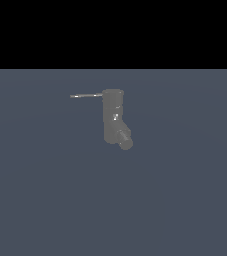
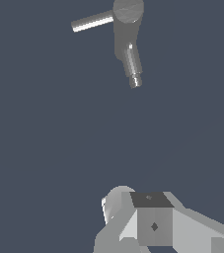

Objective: Turn on the faucet by rotating a designated handle.

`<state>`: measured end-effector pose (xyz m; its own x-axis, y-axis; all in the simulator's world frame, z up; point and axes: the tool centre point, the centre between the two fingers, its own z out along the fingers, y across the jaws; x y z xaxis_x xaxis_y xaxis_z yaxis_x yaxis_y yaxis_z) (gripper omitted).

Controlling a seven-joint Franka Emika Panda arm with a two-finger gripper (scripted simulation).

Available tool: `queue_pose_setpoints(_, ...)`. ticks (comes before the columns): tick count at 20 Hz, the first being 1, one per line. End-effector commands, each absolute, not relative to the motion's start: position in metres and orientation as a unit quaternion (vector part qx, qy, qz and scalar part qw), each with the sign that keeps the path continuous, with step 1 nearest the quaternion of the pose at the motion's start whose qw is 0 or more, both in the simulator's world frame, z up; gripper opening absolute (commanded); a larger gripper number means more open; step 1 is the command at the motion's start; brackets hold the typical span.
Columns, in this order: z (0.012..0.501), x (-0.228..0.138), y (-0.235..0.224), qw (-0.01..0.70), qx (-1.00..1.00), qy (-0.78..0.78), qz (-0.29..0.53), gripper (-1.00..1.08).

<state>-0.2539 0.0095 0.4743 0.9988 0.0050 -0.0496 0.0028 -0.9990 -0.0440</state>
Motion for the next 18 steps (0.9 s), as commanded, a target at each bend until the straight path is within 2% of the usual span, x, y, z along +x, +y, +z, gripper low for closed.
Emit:
queue_pose_setpoints(1, 0.474, -0.254, 0.009, 0.022, -0.999, -0.002, 0.025, -1.0)
queue_pose_setpoints(18, 0.445, -0.231, 0.045, 0.021, -0.997, 0.07, 0.023, -1.0)
